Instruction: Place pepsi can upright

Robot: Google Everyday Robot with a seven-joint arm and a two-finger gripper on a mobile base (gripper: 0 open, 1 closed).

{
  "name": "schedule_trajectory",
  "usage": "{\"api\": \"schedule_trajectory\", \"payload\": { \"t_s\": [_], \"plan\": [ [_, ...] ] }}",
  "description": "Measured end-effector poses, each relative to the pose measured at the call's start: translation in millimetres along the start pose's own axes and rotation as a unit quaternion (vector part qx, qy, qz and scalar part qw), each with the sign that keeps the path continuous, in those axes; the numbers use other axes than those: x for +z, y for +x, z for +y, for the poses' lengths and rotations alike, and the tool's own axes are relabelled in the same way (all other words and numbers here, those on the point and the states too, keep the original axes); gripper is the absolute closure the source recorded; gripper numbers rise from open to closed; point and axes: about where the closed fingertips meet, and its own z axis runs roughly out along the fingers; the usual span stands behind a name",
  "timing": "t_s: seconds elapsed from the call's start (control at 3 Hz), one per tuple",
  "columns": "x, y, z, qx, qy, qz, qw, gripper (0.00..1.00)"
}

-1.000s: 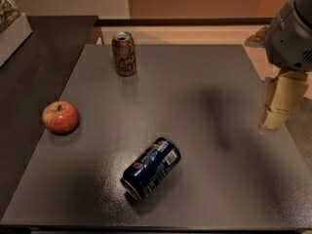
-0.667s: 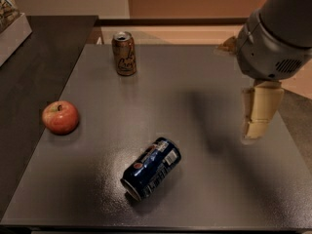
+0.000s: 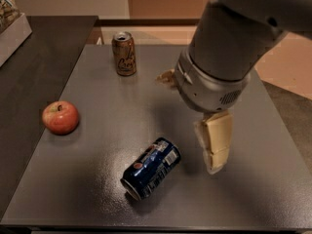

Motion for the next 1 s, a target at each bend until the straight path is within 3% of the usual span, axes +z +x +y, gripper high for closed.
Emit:
{"api": "schedule_trajectory", "payload": {
  "t_s": [0.33, 0.67, 1.0],
  "plan": [
    [20.8, -36.1, 8.5, -0.068, -0.019, 0.001, 0.9975, 0.00],
    [45.1, -59.5, 20.6, -0.121, -0.038, 0.009, 0.9919, 0.00],
    [64.9, -70.0, 30.6, -0.152, -0.048, 0.014, 0.9872, 0.00]
  ]
}}
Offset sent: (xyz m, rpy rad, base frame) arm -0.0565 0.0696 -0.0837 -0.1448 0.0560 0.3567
